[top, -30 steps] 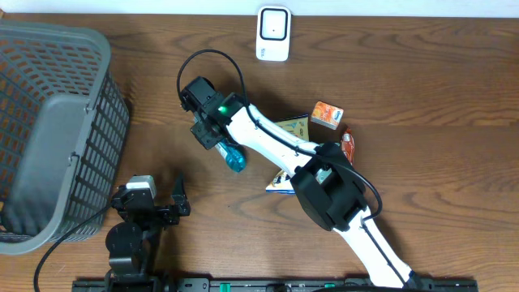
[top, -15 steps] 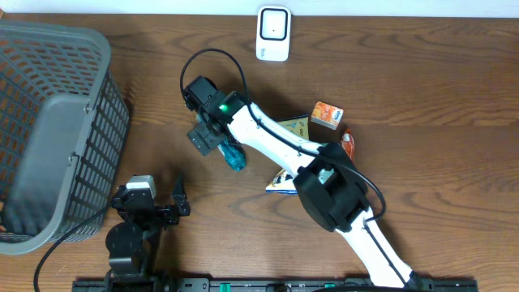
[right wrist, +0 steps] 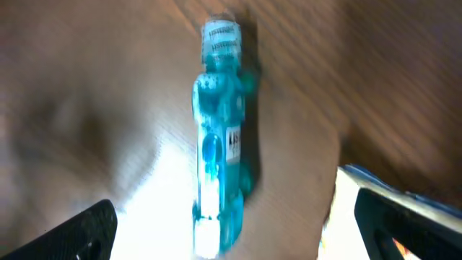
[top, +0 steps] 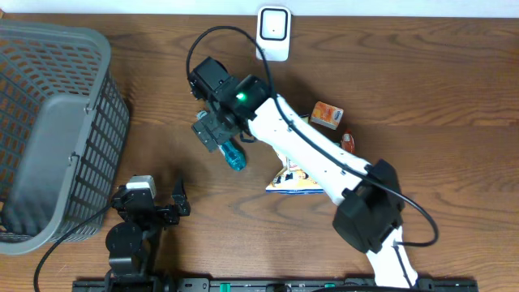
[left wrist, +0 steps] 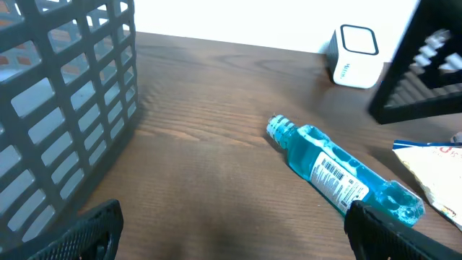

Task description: Scan the item barcode

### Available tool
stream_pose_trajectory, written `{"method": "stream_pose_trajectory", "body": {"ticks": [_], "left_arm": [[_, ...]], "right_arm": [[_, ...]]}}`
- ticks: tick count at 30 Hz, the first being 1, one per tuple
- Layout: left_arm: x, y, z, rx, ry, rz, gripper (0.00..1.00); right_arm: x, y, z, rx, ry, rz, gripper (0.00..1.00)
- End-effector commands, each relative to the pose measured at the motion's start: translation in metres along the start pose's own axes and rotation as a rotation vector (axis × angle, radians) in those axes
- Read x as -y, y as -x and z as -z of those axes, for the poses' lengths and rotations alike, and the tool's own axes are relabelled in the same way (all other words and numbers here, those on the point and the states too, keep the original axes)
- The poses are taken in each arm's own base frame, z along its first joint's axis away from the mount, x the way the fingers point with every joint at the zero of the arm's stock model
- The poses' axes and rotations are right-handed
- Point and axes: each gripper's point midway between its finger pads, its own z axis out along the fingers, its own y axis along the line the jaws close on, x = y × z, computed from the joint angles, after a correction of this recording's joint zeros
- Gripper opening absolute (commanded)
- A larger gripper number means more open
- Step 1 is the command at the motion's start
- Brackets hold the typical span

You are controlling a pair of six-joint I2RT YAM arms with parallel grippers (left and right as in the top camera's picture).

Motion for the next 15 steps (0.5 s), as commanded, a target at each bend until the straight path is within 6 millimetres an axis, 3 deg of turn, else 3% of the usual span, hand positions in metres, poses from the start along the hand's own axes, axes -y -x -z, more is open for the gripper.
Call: {"method": "stream_pose_trajectory", "body": {"ticks": [1, 9, 12, 15], "left_arm": [[0.0, -0.013, -0.002, -0.043, -0.006, -0.014, 0.98], [0.0, -0.013, -0.002, -0.043, -0.006, -0.013, 0.98], [0.0, -0.013, -0.002, -0.043, -0.006, -0.013, 0.98], [0.0, -0.013, -0.002, -0.043, -0.006, -0.013, 0.98]], "right_arm": [[0.0, -0.006, 0.004, -0.013, -0.008, -0.053, 0.99], [-0.012, -0.036, -0.016, -0.085, -0.061, -0.04, 0.99], [-0.016, -0.042, -0.002, -0.082, -0.075, -0.042, 0.99], [-0.009, -0.04, 0.034, -0.005, -0.135, -0.053, 0.99]]}}
